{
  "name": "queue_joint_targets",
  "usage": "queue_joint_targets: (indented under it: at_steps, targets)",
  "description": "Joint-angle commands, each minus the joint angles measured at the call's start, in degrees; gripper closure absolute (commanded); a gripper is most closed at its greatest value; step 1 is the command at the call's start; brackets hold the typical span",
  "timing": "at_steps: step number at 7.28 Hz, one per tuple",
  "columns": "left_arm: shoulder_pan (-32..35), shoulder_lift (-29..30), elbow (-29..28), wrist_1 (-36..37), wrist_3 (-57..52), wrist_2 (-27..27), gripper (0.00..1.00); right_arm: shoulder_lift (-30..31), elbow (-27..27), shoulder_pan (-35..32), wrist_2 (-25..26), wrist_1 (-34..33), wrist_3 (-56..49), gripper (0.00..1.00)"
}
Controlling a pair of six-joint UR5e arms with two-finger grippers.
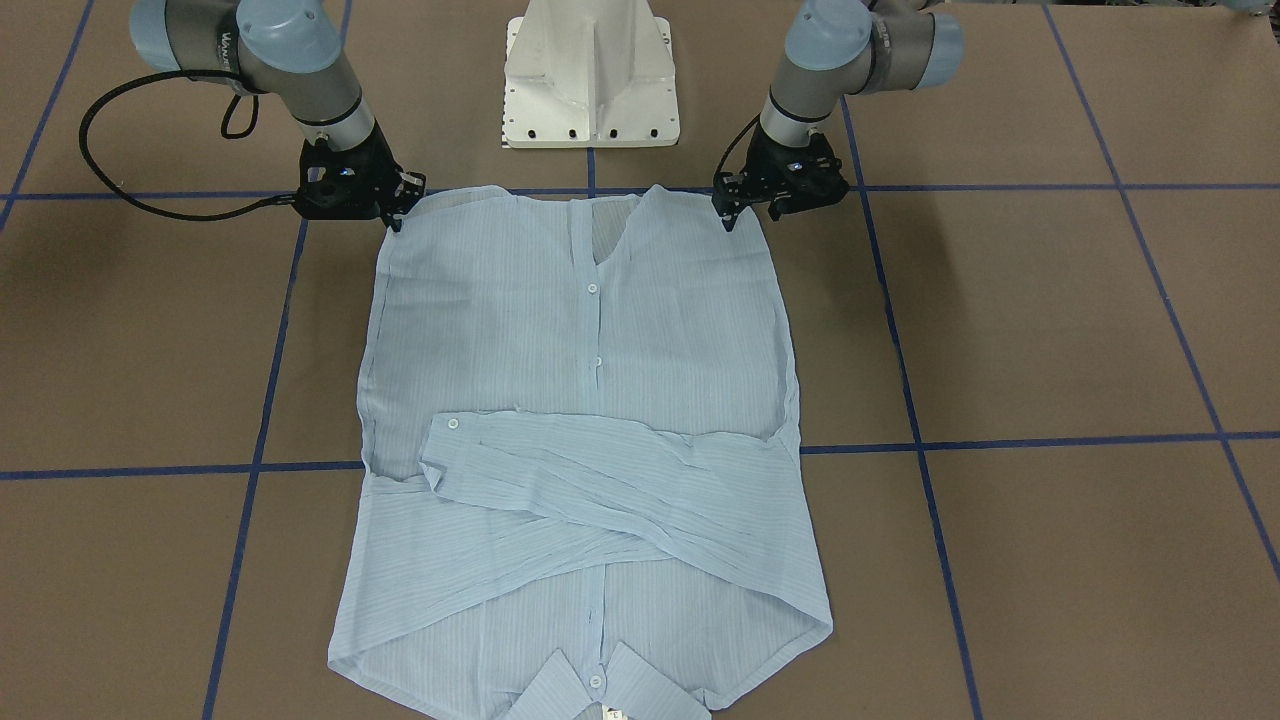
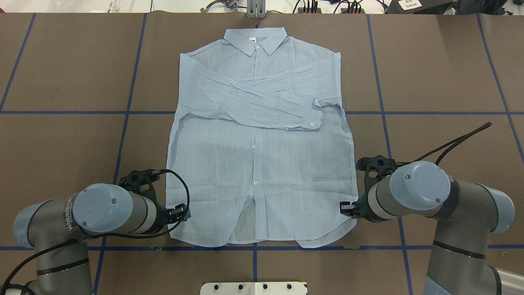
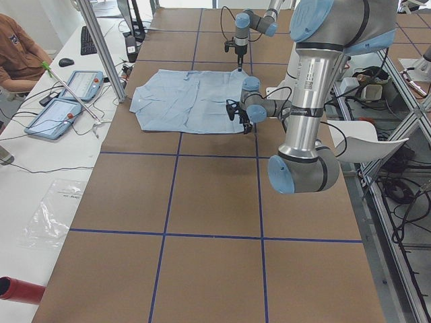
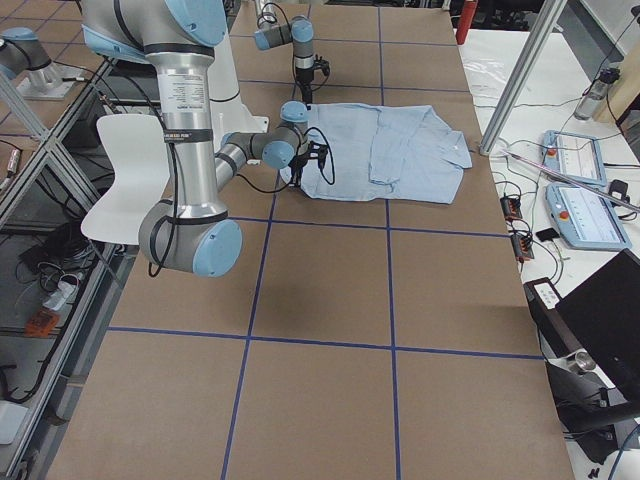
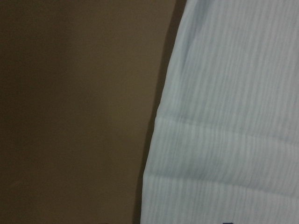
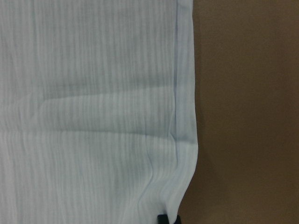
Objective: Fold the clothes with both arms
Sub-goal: 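Grasp the hem corners nearest the robot with both grippers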
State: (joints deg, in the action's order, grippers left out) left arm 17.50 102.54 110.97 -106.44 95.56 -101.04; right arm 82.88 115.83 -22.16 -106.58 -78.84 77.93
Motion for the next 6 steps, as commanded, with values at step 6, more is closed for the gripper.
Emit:
queue_joint_targets:
  at_steps: [6]
  targets:
    - [-0.36, 0.12, 0.21, 1.06, -0.02, -0.12, 0.54, 0.09, -0.17, -0.78, -0.12, 0.0, -0.15, 1.0]
